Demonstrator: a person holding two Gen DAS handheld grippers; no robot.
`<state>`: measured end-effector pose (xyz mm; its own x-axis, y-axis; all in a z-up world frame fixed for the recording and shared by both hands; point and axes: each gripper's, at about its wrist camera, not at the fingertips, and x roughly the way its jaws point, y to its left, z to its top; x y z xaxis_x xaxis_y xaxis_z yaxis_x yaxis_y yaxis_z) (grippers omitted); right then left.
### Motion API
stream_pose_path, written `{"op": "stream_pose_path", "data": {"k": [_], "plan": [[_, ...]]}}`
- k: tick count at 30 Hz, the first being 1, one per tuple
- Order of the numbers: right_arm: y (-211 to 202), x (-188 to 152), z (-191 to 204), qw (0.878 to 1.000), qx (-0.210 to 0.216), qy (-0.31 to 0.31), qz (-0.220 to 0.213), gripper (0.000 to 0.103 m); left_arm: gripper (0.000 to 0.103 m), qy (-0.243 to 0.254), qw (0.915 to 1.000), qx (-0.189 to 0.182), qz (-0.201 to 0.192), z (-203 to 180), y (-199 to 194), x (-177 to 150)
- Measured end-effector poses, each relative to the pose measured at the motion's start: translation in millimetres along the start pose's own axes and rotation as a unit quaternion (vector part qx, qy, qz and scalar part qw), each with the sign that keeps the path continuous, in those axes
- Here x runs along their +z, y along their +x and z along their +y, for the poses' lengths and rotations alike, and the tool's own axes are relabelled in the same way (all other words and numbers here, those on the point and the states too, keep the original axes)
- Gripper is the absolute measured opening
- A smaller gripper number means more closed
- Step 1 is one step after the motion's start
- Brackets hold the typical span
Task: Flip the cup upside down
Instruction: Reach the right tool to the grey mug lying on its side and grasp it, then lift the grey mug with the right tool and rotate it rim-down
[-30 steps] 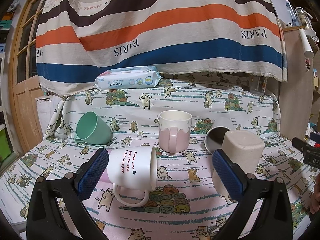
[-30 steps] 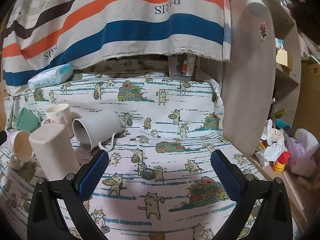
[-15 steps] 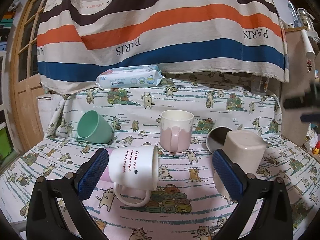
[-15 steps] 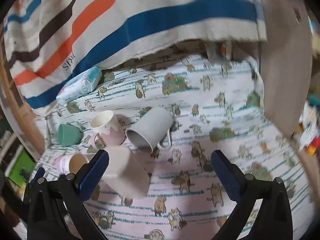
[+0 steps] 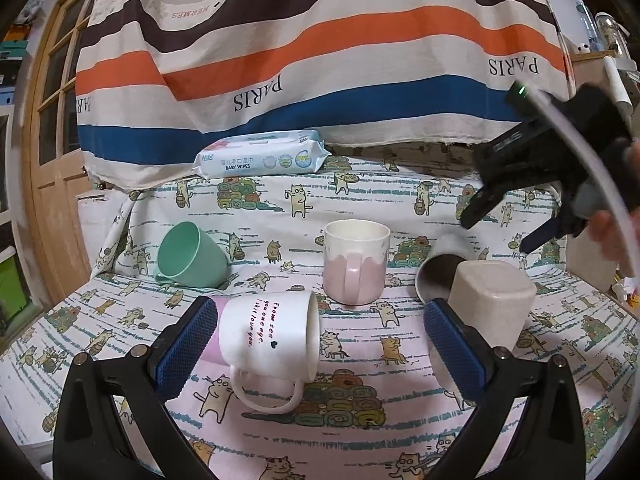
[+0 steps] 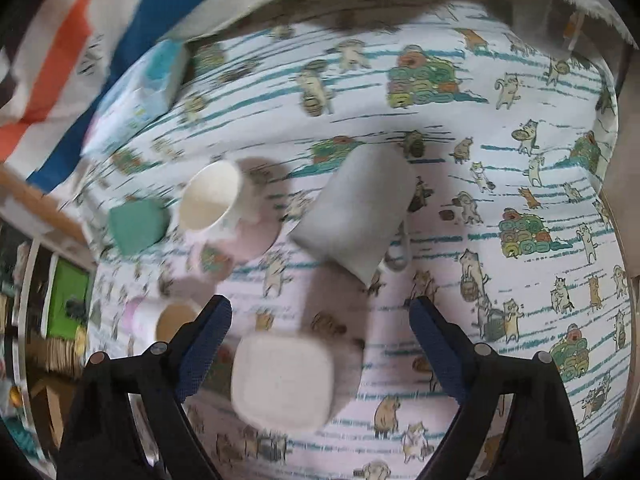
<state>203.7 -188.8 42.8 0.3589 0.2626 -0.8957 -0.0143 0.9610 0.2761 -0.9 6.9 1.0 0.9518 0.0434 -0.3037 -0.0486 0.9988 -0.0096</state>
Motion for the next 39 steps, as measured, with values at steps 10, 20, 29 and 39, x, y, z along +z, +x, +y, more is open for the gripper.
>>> {"op": "stream_pose_path", "data": {"k": [10,20,29,39], "plan": [[55,56,-50,0.991,-0.016,0.121,0.051,0.092,0.103,-0.002,1.0,-0.001,0.002,-1,3,1],[98,81,-64,0.973,0.021,0.211,0.095,0.092,0.103,-0.005,1.0,0.003,0.002,1,3,1],[112,92,-54,0.975,-0.013,0.2,0.098,0.087,0.103,-0.011,0.9999,0.012,0.004,3,4,1],[93,86,-47,0.985,-0.009,0.148,0.083,0.08,0.103,-0.01,0.9999,0.012,0.003,1,4,0]]}}
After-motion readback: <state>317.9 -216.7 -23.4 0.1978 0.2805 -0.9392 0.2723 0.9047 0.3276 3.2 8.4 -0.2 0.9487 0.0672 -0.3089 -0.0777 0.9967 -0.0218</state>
